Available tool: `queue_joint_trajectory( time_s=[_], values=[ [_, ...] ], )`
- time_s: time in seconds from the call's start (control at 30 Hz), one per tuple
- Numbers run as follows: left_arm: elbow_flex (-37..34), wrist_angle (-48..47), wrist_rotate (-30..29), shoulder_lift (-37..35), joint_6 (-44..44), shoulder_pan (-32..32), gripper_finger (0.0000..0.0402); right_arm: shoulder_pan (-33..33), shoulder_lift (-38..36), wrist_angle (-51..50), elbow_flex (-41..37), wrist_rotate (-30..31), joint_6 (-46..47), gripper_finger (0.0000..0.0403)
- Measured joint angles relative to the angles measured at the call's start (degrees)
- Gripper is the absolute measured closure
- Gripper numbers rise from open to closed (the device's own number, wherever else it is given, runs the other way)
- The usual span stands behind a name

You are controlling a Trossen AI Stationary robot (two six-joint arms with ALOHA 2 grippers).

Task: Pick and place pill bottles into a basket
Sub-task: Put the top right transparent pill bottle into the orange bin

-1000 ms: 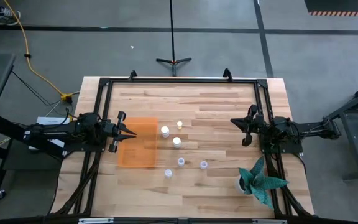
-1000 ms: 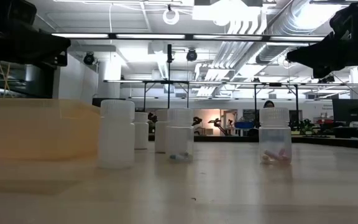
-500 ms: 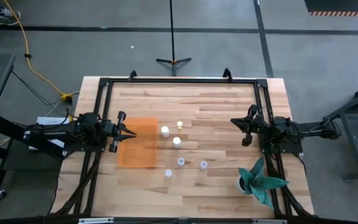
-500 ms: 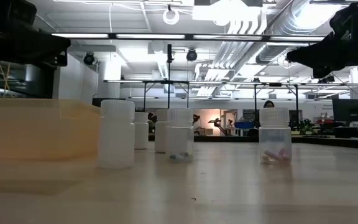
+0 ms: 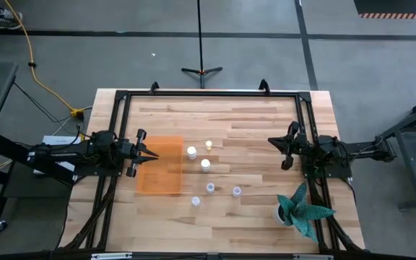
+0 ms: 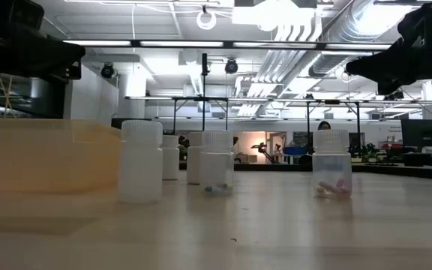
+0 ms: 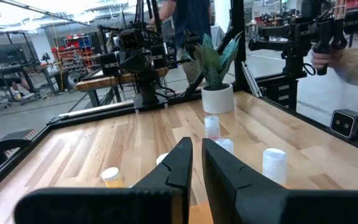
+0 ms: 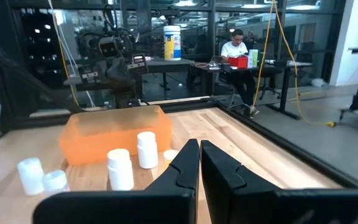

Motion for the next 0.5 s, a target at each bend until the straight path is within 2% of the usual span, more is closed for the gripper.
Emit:
queue_joint_trajectory(
  time_s=[0.1, 0.33, 0.4, 0.5],
  values=[
    [0.00, 0.02, -0.18, 0.01, 0.01, 0.01, 0.0330, 0.00, 0.00, 0.02, -0.02, 0.23, 3.28, 0.0396],
    [0.00, 0.04, -3.82, -0.01, 0.02, 0.01, 0.0330, -0.13, 0.01, 0.41, 0.00, 0.82, 1.77, 0.0393],
    [0.00, 0.04, -4.49, 0.00, -0.10, 0.01, 0.0330, -0.13, 0.13, 1.41, 0.00, -0.25, 4.25, 0.0380],
    [0.00, 0.13, -4.88, -0.01, -0.73, 0.01, 0.0330, -0.13, 1.68, 3.55, 0.00, -3.27, 6.37, 0.0337]
  ],
)
